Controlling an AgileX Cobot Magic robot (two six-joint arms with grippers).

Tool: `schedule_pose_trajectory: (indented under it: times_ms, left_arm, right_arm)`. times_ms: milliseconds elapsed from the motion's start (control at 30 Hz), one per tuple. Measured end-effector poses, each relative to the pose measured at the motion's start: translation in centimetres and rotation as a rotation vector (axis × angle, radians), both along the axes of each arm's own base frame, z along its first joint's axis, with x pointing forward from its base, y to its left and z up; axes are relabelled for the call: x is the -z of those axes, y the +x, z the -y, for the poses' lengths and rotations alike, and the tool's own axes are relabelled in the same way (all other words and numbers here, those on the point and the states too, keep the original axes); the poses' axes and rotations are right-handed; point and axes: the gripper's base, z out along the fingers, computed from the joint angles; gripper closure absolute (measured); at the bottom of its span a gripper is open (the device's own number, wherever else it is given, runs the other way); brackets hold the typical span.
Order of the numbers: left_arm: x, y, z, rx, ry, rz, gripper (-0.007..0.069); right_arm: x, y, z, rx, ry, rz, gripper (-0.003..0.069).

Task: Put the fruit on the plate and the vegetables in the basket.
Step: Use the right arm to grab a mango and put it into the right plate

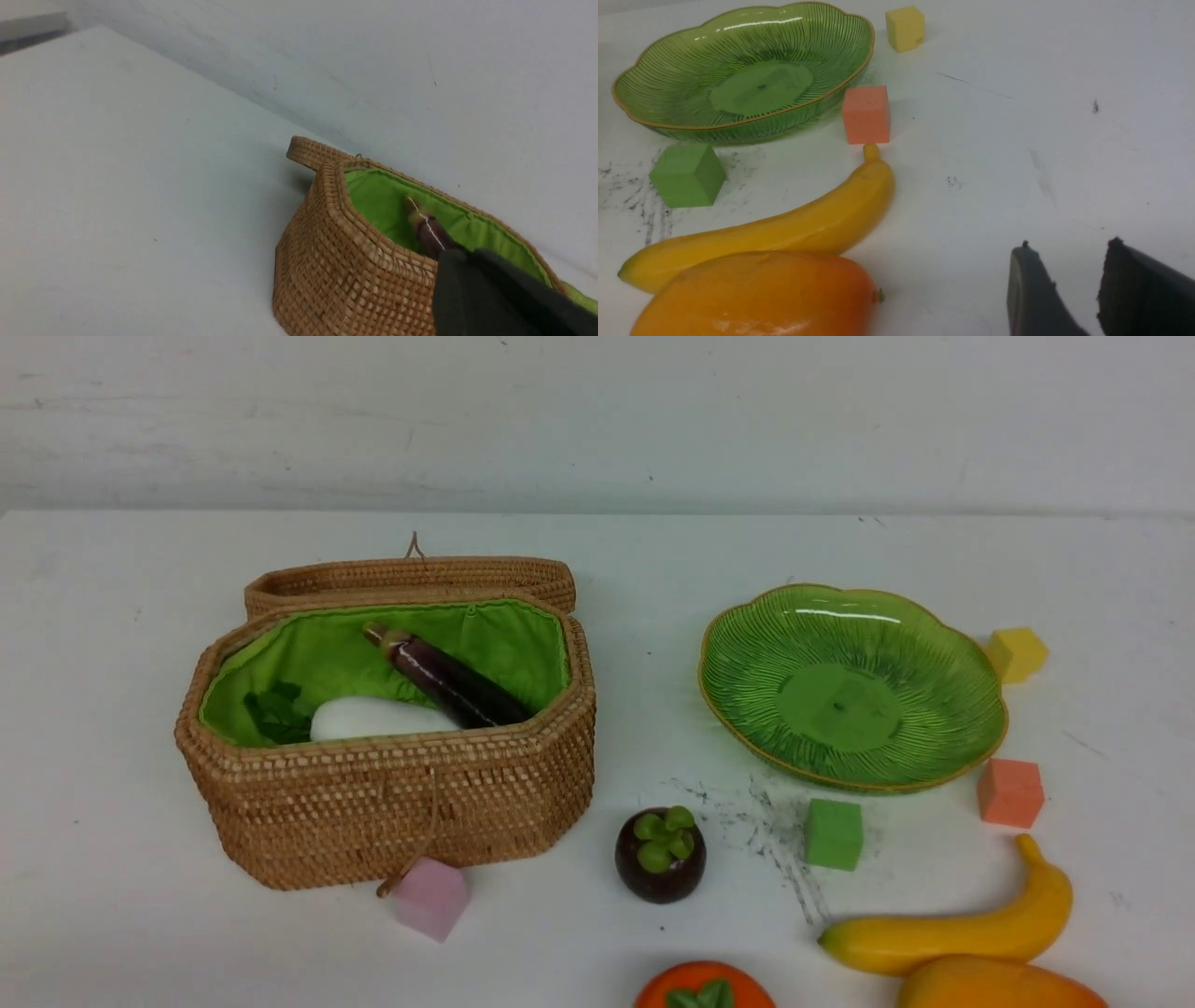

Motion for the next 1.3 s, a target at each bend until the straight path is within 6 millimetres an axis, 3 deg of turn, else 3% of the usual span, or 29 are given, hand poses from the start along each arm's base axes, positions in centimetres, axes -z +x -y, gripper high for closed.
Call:
schedule_pose_trajectory:
  times_ms: [300,500,1300]
  left_arm:
    - [4.5,0.4,0.2,0.034,0.141,-0.134,0.0626]
    - [6.3,-0.1,0.1,0.038,0.204,-0.282,0.0622]
    - [6.6,-0.2,0.1,0.041,0.216,-0.317,0.0611]
  right_arm:
    - [0.0,0.0,0.0,0.000,0.000,0.000,0.0416]
    - [0.0,0.0,0.0,0.000,0.000,0.000,0.0416]
    - [0.0,0.0,0.0,0.000,0.000,0.000,0.0416]
